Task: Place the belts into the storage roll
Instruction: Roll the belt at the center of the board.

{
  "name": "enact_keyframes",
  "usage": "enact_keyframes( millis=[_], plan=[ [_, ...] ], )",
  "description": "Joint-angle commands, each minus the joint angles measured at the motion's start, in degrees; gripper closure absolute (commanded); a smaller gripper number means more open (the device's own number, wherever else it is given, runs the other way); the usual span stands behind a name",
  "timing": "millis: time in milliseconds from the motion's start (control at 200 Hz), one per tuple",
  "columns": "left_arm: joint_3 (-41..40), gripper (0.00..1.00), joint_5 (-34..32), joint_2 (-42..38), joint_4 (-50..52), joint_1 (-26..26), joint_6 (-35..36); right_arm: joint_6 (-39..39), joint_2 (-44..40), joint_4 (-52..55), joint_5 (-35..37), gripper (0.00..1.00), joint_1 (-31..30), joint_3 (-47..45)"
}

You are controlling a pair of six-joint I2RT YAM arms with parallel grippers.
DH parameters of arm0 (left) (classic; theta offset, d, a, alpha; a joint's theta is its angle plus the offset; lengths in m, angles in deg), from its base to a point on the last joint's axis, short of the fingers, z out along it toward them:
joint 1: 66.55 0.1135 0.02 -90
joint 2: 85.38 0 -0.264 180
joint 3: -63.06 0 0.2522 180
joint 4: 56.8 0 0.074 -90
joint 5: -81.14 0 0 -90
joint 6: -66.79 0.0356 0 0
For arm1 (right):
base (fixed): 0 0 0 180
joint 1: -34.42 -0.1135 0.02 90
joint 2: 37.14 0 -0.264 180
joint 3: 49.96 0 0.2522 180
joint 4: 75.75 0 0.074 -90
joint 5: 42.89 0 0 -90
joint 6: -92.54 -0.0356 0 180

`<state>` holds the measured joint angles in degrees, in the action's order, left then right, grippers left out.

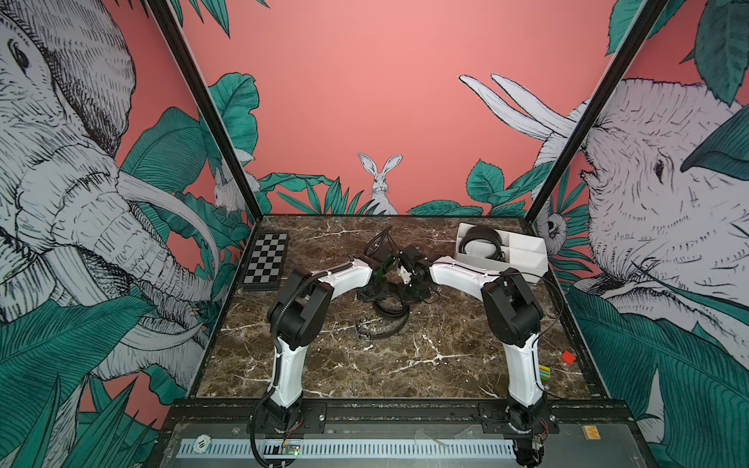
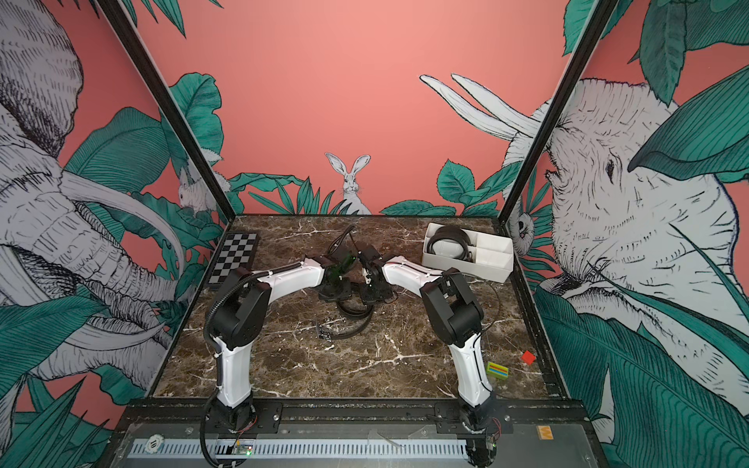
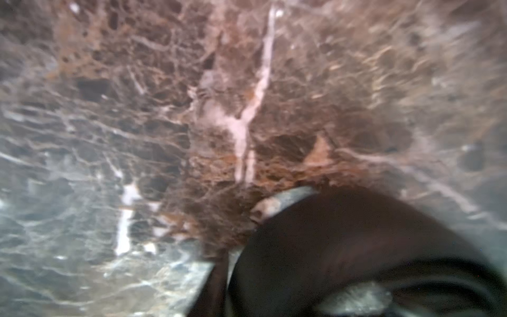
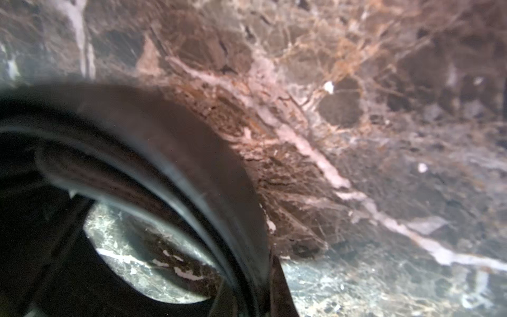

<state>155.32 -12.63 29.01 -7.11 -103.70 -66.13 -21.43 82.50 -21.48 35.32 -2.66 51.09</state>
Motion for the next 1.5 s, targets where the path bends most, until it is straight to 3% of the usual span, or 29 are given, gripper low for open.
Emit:
enact_keyframes(
  millis=[0,170,300,390,550,765,920,1110,1295,1496],
  plan=[
    [-5.41,0.41,1.08,-0.9,0.13,0.23,-0.34,0.25,2.49,9.5,5.04,1.0,0.17,-1.92],
    [-8.93,0.17,0.42,-13.03,-2.17,-0.53,0.46,-0.58,2.19,9.43,5.21,1.0,0.12,-2.54],
    [-12.59,0.08,-3.27,-22.16,-2.58,-2.65,2.52,-0.51,2.27,9.92,5.37,1.0,0.15,-2.16],
    [-15.68,0.01,-6.07,-27.47,-2.84,-7.45,4.42,-0.23,2.36,10.37,5.46,1.0,0.1,-1.81],
    [-22.31,0.01,-7.5,-34.58,-6.81,-14.73,10.46,0.65,1.77,12.18,6.74,1.0,0.08,-1.5],
    [-26.92,0.01,-11.63,-33.04,-9.89,-21.03,14.78,0.95,1.74,13.22,7.09,1.0,0.04,-0.94],
    [-25.65,0.01,-17.03,-27.61,-9.45,-24.23,17.61,1.84,2.05,14.66,7.21,1.0,-0.01,-0.36],
    [-26.3,0.01,-21.1,-23.13,-12.62,-24.45,20.08,5.14,0.98,16.86,8.19,1.0,0.0,-1.9],
    [-28.42,0.01,-29.42,-24.56,-13.72,-24.26,21.14,10.38,0.11,18.9,10.16,1.0,-0.44,-4.68],
    [-30.72,0.01,-29.61,-26.94,-15.2,-21.32,22.6,13.85,-2.44,19.97,11.86,1.0,-0.83,-6.49]
  ],
)
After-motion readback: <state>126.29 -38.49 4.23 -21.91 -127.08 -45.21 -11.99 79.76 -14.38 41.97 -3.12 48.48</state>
